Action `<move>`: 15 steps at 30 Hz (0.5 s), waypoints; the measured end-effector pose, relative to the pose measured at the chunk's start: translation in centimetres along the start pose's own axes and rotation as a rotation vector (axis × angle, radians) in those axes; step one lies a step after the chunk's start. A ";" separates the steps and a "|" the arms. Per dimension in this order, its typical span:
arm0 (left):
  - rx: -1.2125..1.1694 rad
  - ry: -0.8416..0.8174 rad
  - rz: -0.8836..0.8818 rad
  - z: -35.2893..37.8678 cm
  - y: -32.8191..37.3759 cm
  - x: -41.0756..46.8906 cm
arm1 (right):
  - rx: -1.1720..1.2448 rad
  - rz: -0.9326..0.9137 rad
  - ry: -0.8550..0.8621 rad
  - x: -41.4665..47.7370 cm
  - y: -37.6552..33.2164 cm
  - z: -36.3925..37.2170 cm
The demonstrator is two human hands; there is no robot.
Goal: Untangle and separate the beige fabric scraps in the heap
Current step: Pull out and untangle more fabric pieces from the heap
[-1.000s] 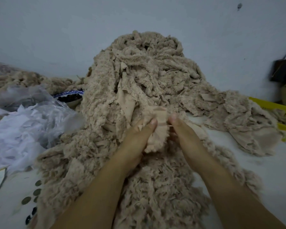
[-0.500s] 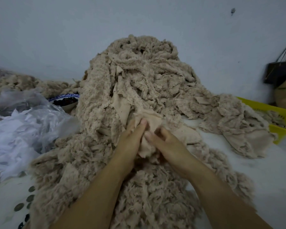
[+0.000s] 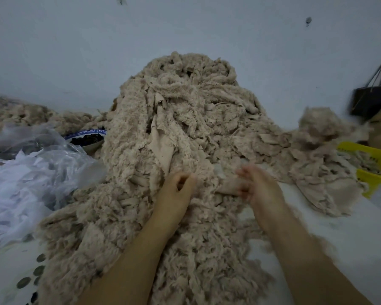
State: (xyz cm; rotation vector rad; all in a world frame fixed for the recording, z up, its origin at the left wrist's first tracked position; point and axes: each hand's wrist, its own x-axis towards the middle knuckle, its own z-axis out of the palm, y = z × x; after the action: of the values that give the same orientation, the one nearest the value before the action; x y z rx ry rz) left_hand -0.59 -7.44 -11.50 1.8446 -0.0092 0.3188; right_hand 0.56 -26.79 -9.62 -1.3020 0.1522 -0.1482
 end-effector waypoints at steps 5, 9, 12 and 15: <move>0.423 -0.181 0.039 0.4 -0.5 0.2 | -1.144 -0.277 -0.230 0.3 2.3 1.0; 0.261 0.036 0.022 -0.2 -0.2 -0.2 | -0.944 -0.317 -0.101 -0.4 2.1 1.1; 0.019 0.226 0.053 -0.9 0.6 -0.2 | -0.663 -0.409 0.005 -1.0 1.2 1.1; 0.034 0.218 0.153 -0.5 1.1 -0.6 | -0.573 -0.537 -0.004 -2.0 0.9 2.1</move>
State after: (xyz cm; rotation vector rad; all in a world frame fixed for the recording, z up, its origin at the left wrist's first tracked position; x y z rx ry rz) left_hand -1.43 -7.35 -10.48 1.8379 0.0057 0.6288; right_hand -0.93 -24.20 -9.87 -1.8943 -0.1784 -0.5918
